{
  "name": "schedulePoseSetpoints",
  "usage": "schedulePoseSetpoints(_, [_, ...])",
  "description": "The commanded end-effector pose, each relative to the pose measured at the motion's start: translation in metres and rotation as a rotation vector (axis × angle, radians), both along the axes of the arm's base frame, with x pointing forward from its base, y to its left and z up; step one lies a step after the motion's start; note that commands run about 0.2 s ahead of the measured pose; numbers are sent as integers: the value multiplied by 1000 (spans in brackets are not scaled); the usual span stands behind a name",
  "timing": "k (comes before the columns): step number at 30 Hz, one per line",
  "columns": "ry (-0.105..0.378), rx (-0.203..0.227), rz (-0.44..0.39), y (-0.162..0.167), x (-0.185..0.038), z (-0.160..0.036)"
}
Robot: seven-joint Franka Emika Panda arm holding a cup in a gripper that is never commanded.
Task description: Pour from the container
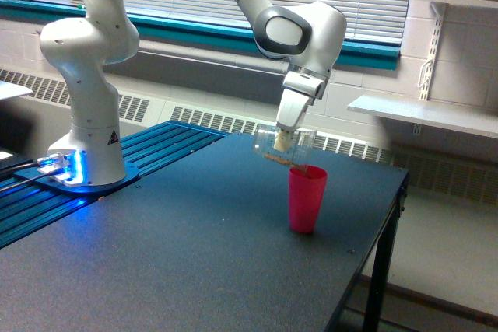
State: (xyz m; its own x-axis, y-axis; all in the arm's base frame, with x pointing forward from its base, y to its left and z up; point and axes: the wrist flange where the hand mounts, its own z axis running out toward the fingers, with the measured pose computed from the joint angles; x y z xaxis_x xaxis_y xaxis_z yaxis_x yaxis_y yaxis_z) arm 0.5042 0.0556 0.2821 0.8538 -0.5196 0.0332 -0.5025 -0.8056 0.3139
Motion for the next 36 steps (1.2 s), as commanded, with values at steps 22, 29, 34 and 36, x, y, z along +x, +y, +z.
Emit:
schedulePoseSetpoints(22, [-1,-7,29,6,3,6])
schedulePoseSetpoints(29, [-22,7,31,11,3,10])
schedulePoseSetpoints(34, [-38,9,23,9,3,15])
schedulePoseSetpoints(36, [-46,11,20,8,3,18])
